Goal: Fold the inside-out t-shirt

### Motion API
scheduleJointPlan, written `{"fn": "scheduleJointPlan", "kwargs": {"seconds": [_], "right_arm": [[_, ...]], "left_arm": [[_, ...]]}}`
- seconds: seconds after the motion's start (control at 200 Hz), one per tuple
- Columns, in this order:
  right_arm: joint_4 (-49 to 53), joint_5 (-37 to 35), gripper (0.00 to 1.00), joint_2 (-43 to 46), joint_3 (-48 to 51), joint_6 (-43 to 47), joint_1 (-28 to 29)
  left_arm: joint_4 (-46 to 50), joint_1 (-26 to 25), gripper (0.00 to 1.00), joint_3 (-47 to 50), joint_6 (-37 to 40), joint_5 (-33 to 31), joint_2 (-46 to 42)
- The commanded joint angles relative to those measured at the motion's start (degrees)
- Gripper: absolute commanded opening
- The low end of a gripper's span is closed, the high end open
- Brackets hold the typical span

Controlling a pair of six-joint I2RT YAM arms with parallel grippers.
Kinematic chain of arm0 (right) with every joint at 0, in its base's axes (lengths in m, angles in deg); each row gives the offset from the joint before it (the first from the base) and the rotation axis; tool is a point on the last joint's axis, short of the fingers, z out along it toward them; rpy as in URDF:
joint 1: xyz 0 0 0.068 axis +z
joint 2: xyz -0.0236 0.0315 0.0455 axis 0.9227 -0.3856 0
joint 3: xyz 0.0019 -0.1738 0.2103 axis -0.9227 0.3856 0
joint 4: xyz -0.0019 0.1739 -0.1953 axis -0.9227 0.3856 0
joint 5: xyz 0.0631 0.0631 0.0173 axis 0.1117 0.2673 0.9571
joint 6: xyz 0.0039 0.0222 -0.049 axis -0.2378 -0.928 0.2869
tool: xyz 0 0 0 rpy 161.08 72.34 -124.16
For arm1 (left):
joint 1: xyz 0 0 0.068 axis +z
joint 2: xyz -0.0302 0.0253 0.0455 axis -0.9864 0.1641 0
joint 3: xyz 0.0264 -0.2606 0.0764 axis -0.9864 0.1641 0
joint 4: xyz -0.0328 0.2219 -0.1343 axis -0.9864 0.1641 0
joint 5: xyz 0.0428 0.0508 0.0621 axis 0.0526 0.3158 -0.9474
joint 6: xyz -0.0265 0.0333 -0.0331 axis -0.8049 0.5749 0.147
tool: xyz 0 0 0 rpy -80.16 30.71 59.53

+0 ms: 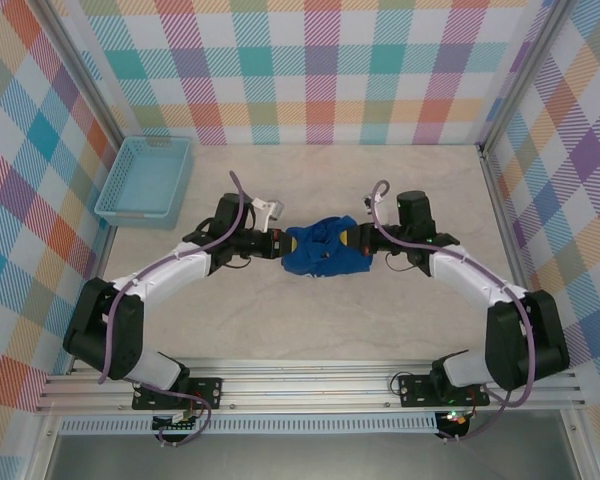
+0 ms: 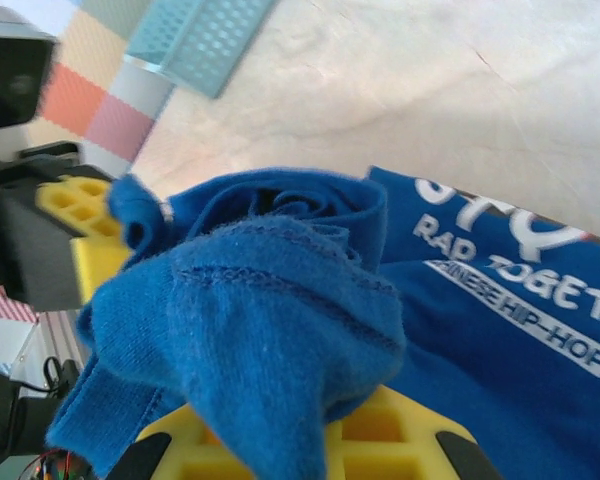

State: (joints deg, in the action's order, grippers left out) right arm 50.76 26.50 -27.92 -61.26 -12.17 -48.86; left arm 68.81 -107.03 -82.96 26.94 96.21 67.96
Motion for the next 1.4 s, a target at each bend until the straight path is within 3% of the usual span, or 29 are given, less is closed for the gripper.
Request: {"fn": "scheduleJointPlan", "kwargs": {"seconds": [0.0, 0.25, 0.795, 0.905, 1.11, 1.19, 1.32, 1.395], "right_arm": [[9.33, -5.79, 0.03, -7.13, -9.01, 0.15, -0.25], [21.57, -10.36, 0.06, -23.96, -24.23, 1.61, -2.01], [26.14, -18.38, 0.1, -37.56, -31.16, 4.83, -4.21], [27.37, -19.84, 0.15, -38.3, -31.84, 5.94, -4.82], [29.24, -18.2, 0.38, -34.39, -32.39, 7.33, -5.44], [31.27, -19.57, 0.43, -31.5, -32.53, 7.12, -5.8], [33.6, -23.55, 0.52, -24.8, -30.5, 7.06, -6.77], [33.12, -23.01, 0.58, -20.67, -28.44, 6.77, -6.45]], "left_arm": [[1.73, 0.24, 0.0, -5.42, 0.08, -3.62, 3.77], [10.42, 1.54, 0.02, -18.99, -0.16, -5.94, 20.73], [11.24, 3.96, 0.11, -25.56, -1.51, -11.84, 35.31], [11.2, 4.54, 0.2, -26.71, -1.02, -12.95, 35.85], [15.78, 4.68, 0.36, -28.46, -0.2, -14.54, 34.07], [17.18, 4.68, 0.43, -27.31, -0.27, -17.09, 30.49], [20.64, 4.64, 0.5, -22.87, -2.31, -27.49, 21.78], [18.81, 4.06, 0.54, -18.47, -3.11, -26.81, 15.89]]}}
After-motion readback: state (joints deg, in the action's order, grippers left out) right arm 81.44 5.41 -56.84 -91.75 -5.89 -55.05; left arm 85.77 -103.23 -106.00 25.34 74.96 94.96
